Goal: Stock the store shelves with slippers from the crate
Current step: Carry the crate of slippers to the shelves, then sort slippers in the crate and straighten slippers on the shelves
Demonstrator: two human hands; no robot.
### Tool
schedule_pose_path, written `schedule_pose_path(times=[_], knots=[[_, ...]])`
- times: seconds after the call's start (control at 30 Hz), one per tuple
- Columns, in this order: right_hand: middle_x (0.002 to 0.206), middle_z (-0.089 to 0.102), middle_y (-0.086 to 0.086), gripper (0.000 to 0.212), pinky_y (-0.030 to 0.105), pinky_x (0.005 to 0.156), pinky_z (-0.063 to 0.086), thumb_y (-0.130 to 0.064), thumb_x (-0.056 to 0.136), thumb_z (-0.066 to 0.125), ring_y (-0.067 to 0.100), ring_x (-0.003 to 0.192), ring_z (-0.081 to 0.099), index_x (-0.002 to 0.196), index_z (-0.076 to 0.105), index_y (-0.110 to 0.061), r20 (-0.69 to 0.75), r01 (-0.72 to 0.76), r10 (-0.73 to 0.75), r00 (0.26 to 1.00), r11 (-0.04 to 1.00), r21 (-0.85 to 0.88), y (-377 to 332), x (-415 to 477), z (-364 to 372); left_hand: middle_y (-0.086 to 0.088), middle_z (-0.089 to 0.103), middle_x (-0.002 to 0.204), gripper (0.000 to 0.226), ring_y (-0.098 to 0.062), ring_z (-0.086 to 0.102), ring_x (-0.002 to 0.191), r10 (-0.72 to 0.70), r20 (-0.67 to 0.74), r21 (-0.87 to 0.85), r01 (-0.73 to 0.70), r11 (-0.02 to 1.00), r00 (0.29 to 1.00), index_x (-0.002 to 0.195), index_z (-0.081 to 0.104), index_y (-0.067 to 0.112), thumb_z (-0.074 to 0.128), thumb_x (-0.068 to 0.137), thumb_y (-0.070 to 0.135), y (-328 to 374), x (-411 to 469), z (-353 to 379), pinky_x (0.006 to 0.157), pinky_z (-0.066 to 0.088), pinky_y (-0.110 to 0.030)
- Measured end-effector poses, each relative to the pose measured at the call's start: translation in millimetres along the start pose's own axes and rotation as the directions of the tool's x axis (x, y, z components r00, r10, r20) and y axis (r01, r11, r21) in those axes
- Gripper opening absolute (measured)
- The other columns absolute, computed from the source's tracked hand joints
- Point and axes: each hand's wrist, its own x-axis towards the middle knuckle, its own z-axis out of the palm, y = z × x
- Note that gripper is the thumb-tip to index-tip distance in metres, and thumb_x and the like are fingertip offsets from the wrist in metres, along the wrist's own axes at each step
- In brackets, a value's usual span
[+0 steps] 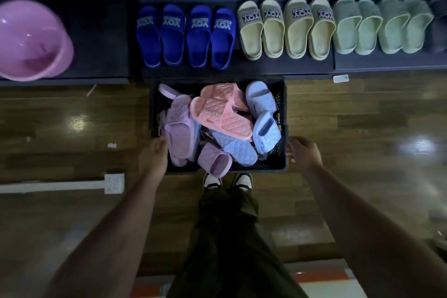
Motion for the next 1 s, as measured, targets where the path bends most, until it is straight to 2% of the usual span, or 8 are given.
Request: schedule_pose_path(times=[0.17, 0.3, 0.43, 0.53, 0.7, 0.8, 0.9, 1.0], knots=[[0.085, 0.07, 0.015, 0.021, 0.044, 0.071, 0.052, -0.028, 0.089, 0.051, 0.036, 0.084, 0.066, 0.079, 0.066, -0.017, 0.057, 0.049, -0.046, 0.997, 0.997, -0.054, -13, -64, -7, -0.007, 0.059, 0.126, 0.034, -0.024, 0.055, 0.112, 0.081, 0.078, 0.137, -0.092, 0.986, 0.994, 0.127, 0.056, 0.014, 0.041, 0.101, 0.029, 33, -77, -16, 0.081, 0.038, -0.027], [0.088, 0.068, 0.021, 0.028, 0.044, 0.073, 0.051, -0.026, 0.087, 0.051, 0.038, 0.084, 0.064, 0.089, 0.065, -0.001, 0.112, 0.119, -0.108, 0.988, 0.989, -0.093, -27, -99, -11, -0.007, 0.062, 0.119, 0.032, -0.012, 0.053, 0.094, 0.165, 0.081, 0.184, -0.178, 0.967, 0.983, 0.126, 0.056, 0.013, 0.041, 0.101, 0.027, 40, -109, -28, 0.074, 0.038, -0.024], [0.079, 0.065, 0.02, 0.026, 0.033, 0.063, 0.04, -0.024, 0.088, 0.049, 0.036, 0.074, 0.059, 0.079, 0.064, -0.004, 0.154, 0.171, -0.152, 0.976, 0.979, -0.115, -42, -124, -12, -0.006, 0.065, 0.115, 0.03, -0.009, 0.053, 0.091, 0.195, 0.059, 0.168, -0.203, 0.965, 0.979, 0.121, 0.059, 0.012, 0.044, 0.1, 0.028, 39, -124, -32, 0.073, 0.039, -0.023], [0.063, 0.052, 0.009, 0.03, 0.03, 0.055, 0.03, -0.021, 0.089, 0.048, 0.024, 0.063, 0.047, 0.061, 0.049, -0.011, 0.175, 0.188, -0.163, 0.971, 0.973, -0.133, -48, -131, -14, -0.005, 0.066, 0.11, 0.029, -0.01, 0.054, 0.09, 0.201, 0.053, 0.176, -0.207, 0.962, 0.978, 0.119, 0.06, 0.013, 0.044, 0.1, 0.029, 38, -127, -32, 0.072, 0.039, -0.024], [0.063, 0.049, 0.008, 0.03, 0.031, 0.062, 0.033, -0.019, 0.088, 0.047, 0.023, 0.062, 0.043, 0.059, 0.045, -0.013, 0.186, 0.156, -0.13, 0.974, 0.979, -0.132, -54, -128, -10, -0.003, 0.065, 0.101, 0.026, -0.01, 0.055, 0.084, 0.234, 0.07, 0.196, -0.243, 0.95, 0.97, 0.115, 0.06, 0.014, 0.044, 0.099, 0.027, 38, -128, -34, 0.061, 0.037, -0.02], [0.072, 0.056, 0.008, 0.022, 0.03, 0.065, 0.038, -0.021, 0.088, 0.049, 0.024, 0.069, 0.049, 0.068, 0.054, -0.014, 0.226, 0.151, -0.12, 0.967, 0.98, -0.128, -57, -122, 7, -0.002, 0.065, 0.099, 0.026, -0.01, 0.055, 0.082, 0.241, 0.077, 0.221, -0.252, 0.942, 0.968, 0.116, 0.059, 0.016, 0.044, 0.099, 0.029, 30, -117, -36, 0.058, 0.035, -0.018], [0.089, 0.066, 0.018, 0.026, 0.032, 0.07, 0.042, -0.022, 0.087, 0.049, 0.032, 0.087, 0.062, 0.089, 0.064, -0.002, 0.236, 0.151, -0.12, 0.964, 0.982, -0.117, -60, -116, 32, -0.002, 0.064, 0.108, 0.026, -0.01, 0.055, 0.09, 0.218, 0.075, 0.217, -0.229, 0.949, 0.973, 0.118, 0.058, 0.017, 0.045, 0.099, 0.027, 19, -101, -43, 0.07, 0.039, -0.022], [0.097, 0.066, 0.023, 0.03, 0.042, 0.079, 0.048, -0.023, 0.085, 0.048, 0.039, 0.097, 0.061, 0.092, 0.062, 0.002, 0.26, 0.168, -0.127, 0.957, 0.976, -0.142, -64, -111, 65, 0.0, 0.063, 0.113, 0.028, -0.008, 0.053, 0.092, 0.18, 0.082, 0.198, -0.193, 0.961, 0.98, 0.123, 0.056, 0.019, 0.044, 0.099, 0.029, 4, -78, -53, 0.072, 0.04, -0.022]])
